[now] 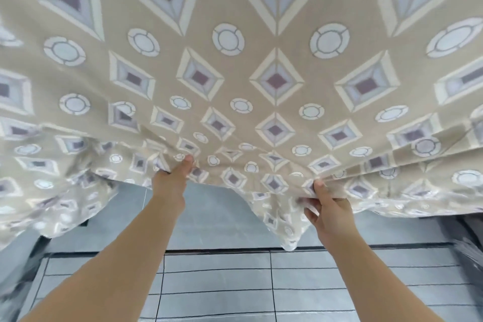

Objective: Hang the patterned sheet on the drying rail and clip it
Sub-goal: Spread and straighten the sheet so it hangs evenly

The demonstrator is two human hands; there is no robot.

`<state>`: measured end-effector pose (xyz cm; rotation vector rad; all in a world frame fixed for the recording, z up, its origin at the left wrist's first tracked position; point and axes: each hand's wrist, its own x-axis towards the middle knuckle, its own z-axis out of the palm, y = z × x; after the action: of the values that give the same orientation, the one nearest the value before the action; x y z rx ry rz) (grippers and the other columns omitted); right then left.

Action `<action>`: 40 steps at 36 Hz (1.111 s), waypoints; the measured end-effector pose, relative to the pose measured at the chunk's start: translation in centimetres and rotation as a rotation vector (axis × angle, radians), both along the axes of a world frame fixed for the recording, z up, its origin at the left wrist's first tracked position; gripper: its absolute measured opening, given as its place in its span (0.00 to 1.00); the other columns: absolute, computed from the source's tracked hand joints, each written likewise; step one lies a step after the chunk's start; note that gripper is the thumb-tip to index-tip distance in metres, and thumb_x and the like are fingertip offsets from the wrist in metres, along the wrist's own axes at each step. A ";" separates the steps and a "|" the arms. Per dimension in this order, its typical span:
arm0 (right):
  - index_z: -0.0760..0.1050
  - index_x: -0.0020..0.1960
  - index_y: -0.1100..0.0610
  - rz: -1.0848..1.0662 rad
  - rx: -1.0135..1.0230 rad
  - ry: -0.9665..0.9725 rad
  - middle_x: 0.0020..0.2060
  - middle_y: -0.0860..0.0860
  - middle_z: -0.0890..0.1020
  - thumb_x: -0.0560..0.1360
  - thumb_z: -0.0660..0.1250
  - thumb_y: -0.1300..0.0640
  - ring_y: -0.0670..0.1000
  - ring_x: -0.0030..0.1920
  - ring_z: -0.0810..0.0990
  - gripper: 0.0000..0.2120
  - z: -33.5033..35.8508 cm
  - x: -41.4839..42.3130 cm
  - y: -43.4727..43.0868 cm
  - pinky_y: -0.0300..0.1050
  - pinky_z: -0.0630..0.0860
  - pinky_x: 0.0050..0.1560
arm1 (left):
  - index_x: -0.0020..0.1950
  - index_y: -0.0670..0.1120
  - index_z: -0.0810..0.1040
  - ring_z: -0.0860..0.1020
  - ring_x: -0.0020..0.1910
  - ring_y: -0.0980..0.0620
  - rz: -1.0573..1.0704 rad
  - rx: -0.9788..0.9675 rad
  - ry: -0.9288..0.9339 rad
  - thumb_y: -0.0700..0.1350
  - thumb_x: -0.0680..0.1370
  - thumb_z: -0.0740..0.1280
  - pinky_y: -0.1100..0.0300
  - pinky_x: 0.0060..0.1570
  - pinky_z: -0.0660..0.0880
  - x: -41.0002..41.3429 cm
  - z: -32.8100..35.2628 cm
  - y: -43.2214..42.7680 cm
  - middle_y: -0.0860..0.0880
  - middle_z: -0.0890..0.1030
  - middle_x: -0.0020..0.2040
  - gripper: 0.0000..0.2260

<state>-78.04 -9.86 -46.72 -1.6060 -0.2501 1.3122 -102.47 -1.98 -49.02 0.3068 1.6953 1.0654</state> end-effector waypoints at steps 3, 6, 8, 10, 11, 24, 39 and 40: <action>0.74 0.36 0.55 0.007 -0.014 0.022 0.25 0.43 0.79 0.77 0.63 0.55 0.48 0.36 0.77 0.11 -2.2 -0.8 -0.4 0.41 0.71 0.41 | 0.41 0.46 0.73 0.73 0.43 0.54 -0.004 -0.019 0.026 0.48 0.73 0.71 0.60 0.51 0.65 -1.2 -2.1 -0.3 0.51 0.76 0.40 0.09; 0.75 0.38 0.54 0.023 -0.051 0.034 0.32 0.46 0.79 0.77 0.63 0.55 0.47 0.39 0.77 0.10 -4.4 -1.5 -1.2 0.42 0.71 0.43 | 0.44 0.47 0.74 0.74 0.48 0.51 -0.025 -0.038 0.071 0.47 0.73 0.71 0.60 0.51 0.66 -2.4 -4.2 -0.8 0.52 0.76 0.40 0.08; 0.75 0.40 0.54 0.026 -0.089 0.025 0.37 0.48 0.78 0.77 0.63 0.55 0.47 0.41 0.77 0.08 -5.9 -1.9 -1.7 0.42 0.71 0.44 | 0.41 0.47 0.74 0.73 0.48 0.50 -0.036 -0.060 0.091 0.46 0.73 0.71 0.60 0.50 0.67 -2.8 -5.5 -1.2 0.53 0.76 0.39 0.07; 0.75 0.40 0.54 0.032 -0.118 0.019 0.39 0.49 0.78 0.77 0.63 0.54 0.47 0.41 0.77 0.08 -7.3 -2.3 -2.0 0.42 0.72 0.42 | 0.40 0.47 0.73 0.73 0.47 0.49 -0.037 -0.085 0.107 0.46 0.73 0.71 0.60 0.49 0.67 -3.0 -6.6 -1.6 0.52 0.75 0.38 0.07; 0.75 0.40 0.54 0.039 -0.131 0.018 0.40 0.48 0.78 0.77 0.63 0.54 0.47 0.42 0.77 0.08 -7.9 -2.5 -2.1 0.42 0.72 0.42 | 0.42 0.46 0.74 0.72 0.47 0.49 -0.035 -0.096 0.117 0.46 0.73 0.71 0.60 0.49 0.67 -3.1 -7.1 -1.8 0.52 0.75 0.38 0.07; 0.67 0.64 0.51 0.029 -0.292 0.233 0.56 0.52 0.73 0.75 0.67 0.56 0.53 0.57 0.73 0.18 -6.4 -3.0 -5.4 0.46 0.69 0.53 | 0.70 0.42 0.64 0.69 0.52 0.49 0.038 -0.214 -0.034 0.54 0.75 0.67 0.55 0.53 0.69 -0.9 -6.0 -6.9 0.49 0.70 0.54 0.29; 0.72 0.58 0.56 -0.295 -0.204 0.229 0.45 0.51 0.76 0.76 0.66 0.58 0.50 0.43 0.75 0.12 9.8 4.6 -11.7 0.42 0.72 0.41 | 0.61 0.46 0.72 0.74 0.52 0.50 -0.474 -0.210 -0.139 0.42 0.78 0.64 0.57 0.49 0.70 13.7 10.8 -11.7 0.50 0.75 0.50 0.12; 0.72 0.56 0.56 -0.311 -0.199 0.229 0.45 0.51 0.76 0.76 0.66 0.58 0.50 0.43 0.75 0.10 10.8 5.2 -12.2 0.42 0.72 0.41 | 0.60 0.46 0.73 0.74 0.51 0.50 -0.518 -0.202 -0.140 0.42 0.77 0.64 0.58 0.47 0.71 14.7 12.0 -12.0 0.50 0.75 0.49 0.11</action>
<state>-72.81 -22.07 -35.95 -1.5659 0.2687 1.2913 -87.81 -14.02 -37.02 0.4959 1.4706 0.5174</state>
